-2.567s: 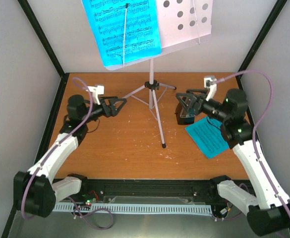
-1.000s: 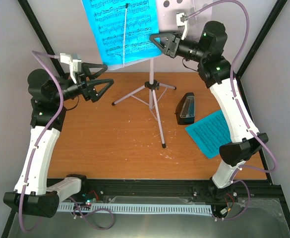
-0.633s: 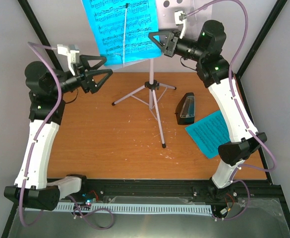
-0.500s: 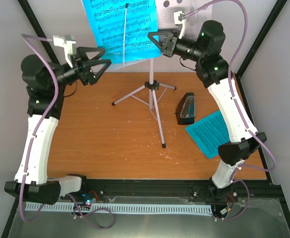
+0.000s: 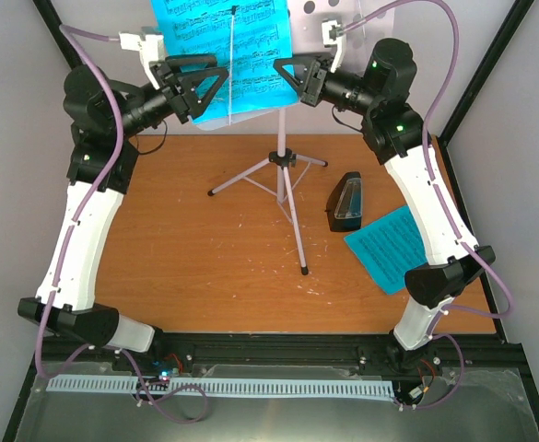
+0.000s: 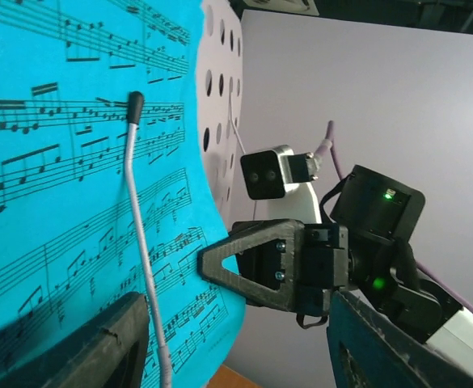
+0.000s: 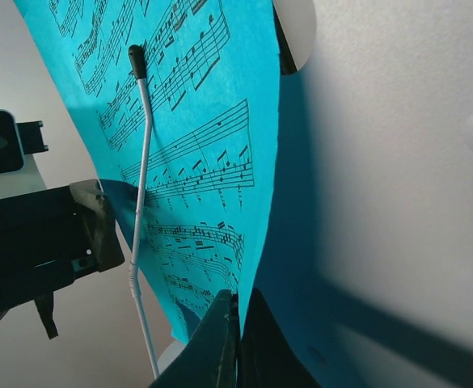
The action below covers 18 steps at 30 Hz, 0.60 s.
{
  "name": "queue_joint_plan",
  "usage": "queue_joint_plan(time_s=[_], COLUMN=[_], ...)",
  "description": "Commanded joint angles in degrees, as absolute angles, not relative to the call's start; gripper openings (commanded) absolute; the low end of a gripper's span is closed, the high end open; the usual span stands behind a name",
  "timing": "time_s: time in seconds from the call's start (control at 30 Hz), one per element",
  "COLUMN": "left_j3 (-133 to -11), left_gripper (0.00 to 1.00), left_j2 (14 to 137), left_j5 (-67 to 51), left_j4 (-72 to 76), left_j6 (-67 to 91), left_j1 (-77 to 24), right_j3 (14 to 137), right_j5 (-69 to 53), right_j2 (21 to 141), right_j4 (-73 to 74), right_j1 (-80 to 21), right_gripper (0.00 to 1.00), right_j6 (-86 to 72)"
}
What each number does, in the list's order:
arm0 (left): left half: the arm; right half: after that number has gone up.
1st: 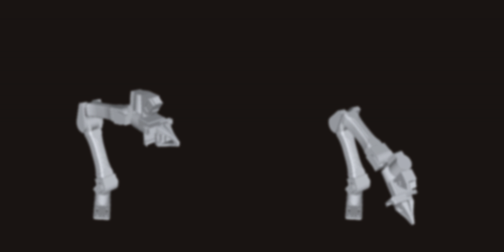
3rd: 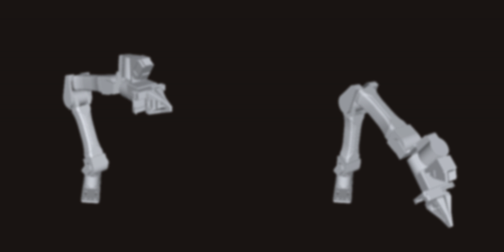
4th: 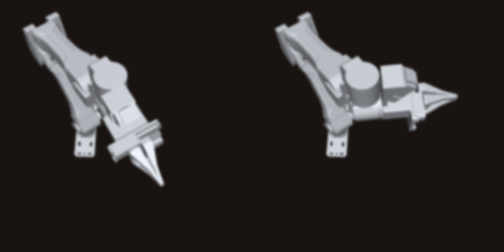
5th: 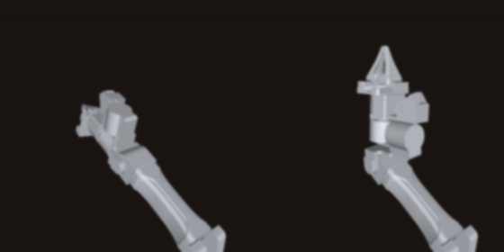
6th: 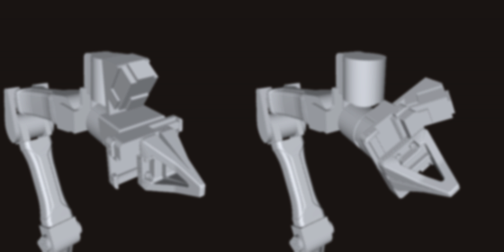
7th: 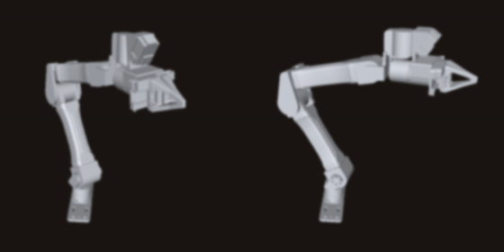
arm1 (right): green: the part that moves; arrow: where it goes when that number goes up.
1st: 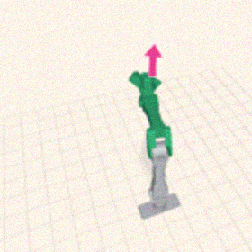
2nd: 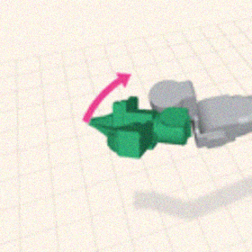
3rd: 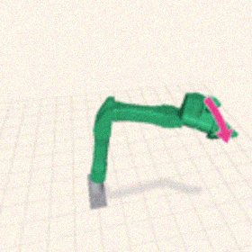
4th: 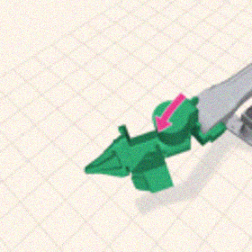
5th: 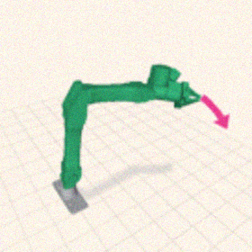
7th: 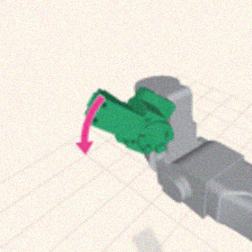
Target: Pack up the instrument practice props
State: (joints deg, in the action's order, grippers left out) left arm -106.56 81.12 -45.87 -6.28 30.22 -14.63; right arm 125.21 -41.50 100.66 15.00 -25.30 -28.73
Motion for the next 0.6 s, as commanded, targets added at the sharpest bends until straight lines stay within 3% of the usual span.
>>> queue_joint_plan(time_s=[0.0, 0.57], left_j3=[-110.14, -112.27], left_gripper=[0.60, 0.48], left_j2=[82.72, 85.47], left_j5=[-43.62, -41.01], left_j4=[-8.14, -8.79], left_j6=[30.23, 29.78], left_j1=[-15.15, -17.23], right_j3=[125.60, 123.34], right_j5=[-40.78, -39.84], right_j2=[99.78, 98.35], right_j4=[14.16, 14.06], right_j1=[-26.01, -26.10], right_gripper=[0.03, 0.03], right_j6=[-27.95, -26.55])
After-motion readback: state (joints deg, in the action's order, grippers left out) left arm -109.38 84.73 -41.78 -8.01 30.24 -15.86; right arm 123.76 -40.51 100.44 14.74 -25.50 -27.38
